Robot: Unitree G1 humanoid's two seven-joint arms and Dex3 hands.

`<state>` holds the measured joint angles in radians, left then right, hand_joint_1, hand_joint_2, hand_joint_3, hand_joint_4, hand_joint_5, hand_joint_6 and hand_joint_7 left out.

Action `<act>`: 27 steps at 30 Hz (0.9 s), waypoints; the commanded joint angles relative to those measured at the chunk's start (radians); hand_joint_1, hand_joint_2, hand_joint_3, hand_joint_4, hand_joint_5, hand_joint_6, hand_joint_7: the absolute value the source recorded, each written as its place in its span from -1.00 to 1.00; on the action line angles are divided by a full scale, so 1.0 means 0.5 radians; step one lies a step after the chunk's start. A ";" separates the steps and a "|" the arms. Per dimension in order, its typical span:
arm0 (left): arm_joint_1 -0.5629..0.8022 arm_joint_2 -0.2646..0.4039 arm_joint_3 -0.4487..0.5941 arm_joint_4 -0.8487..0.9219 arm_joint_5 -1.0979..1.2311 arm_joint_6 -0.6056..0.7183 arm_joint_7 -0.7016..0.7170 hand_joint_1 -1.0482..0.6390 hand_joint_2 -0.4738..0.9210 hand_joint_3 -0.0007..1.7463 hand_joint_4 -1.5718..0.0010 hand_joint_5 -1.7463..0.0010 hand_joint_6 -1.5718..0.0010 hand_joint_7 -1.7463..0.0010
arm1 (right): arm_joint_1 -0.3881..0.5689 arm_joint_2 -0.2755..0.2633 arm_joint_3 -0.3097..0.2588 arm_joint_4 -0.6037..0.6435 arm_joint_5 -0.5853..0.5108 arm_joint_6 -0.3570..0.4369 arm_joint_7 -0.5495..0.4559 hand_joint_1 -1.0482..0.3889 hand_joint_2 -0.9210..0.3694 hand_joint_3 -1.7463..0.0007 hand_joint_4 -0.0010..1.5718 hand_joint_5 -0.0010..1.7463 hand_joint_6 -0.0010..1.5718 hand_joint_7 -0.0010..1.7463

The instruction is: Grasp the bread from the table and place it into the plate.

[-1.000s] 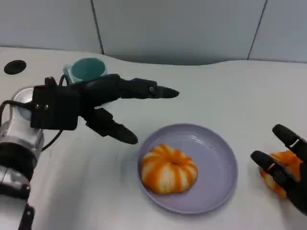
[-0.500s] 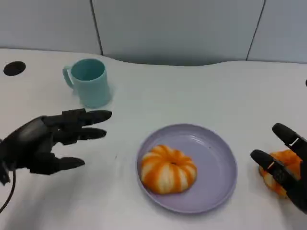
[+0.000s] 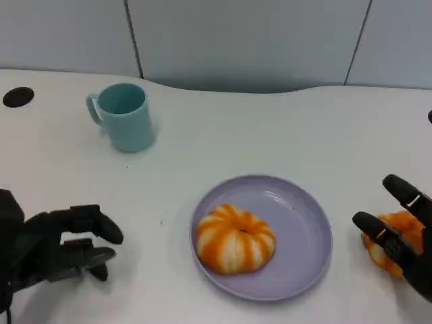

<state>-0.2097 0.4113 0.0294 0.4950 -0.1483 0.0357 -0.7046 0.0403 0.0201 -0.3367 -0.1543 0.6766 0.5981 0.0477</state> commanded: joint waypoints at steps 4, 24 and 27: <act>0.113 -0.009 -0.118 -0.079 0.221 -0.021 0.213 -0.34 0.96 -0.92 0.08 -1.00 0.31 -1.00 | 0.008 -0.045 -0.011 0.000 -0.006 -0.022 0.034 -0.03 -1.00 0.62 -0.31 0.04 -0.14 -0.57; 0.077 -0.021 -0.251 -0.144 0.401 0.039 0.348 -0.25 0.91 -0.95 0.07 -1.00 0.27 -1.00 | -0.013 -0.072 -0.052 0.026 0.009 0.012 0.015 -0.01 -1.00 0.61 -0.31 0.05 -0.16 -0.56; 0.075 -0.041 -0.242 -0.123 0.375 0.037 0.347 -0.23 0.91 -0.95 0.09 -1.00 0.28 -1.00 | -0.009 -0.087 -0.059 0.061 0.011 -0.024 0.083 -0.01 -1.00 0.60 -0.34 0.06 -0.19 -0.56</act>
